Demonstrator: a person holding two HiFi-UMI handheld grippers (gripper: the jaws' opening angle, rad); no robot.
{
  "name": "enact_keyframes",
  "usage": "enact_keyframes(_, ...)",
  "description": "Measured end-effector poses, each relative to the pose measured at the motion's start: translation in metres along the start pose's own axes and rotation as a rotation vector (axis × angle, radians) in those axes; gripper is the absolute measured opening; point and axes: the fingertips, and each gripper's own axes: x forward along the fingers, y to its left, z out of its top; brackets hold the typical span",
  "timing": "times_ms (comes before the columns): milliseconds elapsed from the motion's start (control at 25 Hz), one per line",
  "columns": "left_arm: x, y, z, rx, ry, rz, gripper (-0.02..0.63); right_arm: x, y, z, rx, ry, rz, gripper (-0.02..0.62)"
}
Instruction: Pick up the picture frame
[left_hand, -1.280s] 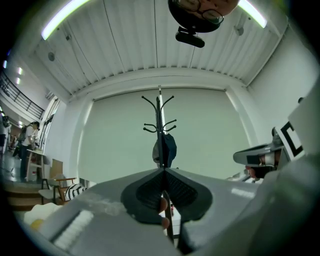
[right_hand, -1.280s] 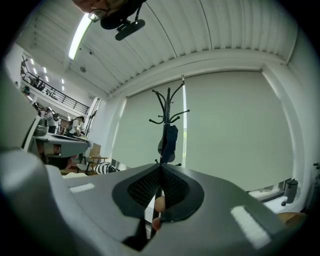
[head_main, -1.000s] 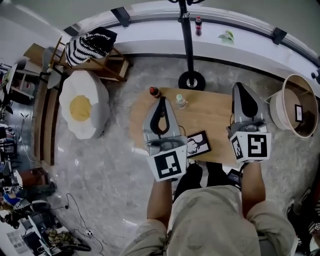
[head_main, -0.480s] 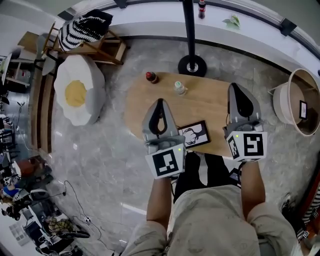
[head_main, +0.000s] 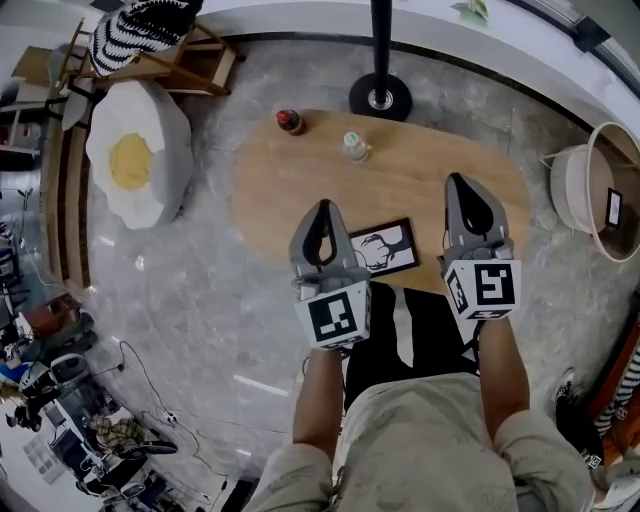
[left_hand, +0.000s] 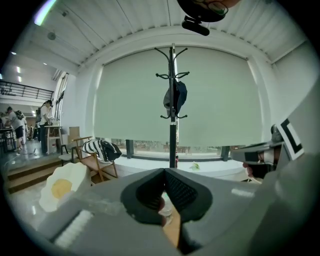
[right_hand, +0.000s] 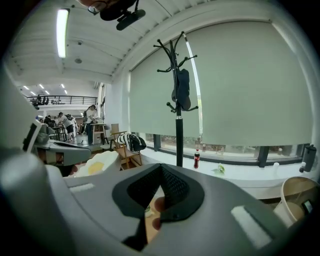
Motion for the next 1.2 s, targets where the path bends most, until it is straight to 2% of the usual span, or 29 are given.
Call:
enact_keyframes(320, 0.008, 0.006, -0.081, -0.022, 0.127, -0.010, 0.005, 0.018, 0.015, -0.083, 0.032, 0.139, 0.029, 0.003)
enact_keyframes(760, 0.009, -0.008, -0.207, -0.059, 0.298, -0.035, 0.005, 0.025, 0.025, -0.210, 0.088, 0.339, 0.065, 0.003)
enact_keyframes(1120, 0.003, -0.010, -0.286, -0.097, 0.429, -0.046, 0.005, 0.018, 0.036, -0.293, 0.096, 0.487, 0.085, 0.003)
enact_keyframes(1200, 0.000, -0.012, -0.306, -0.120, 0.474, -0.053, 0.035, 0.015, 0.039, -0.309, 0.100, 0.517, 0.081, 0.003)
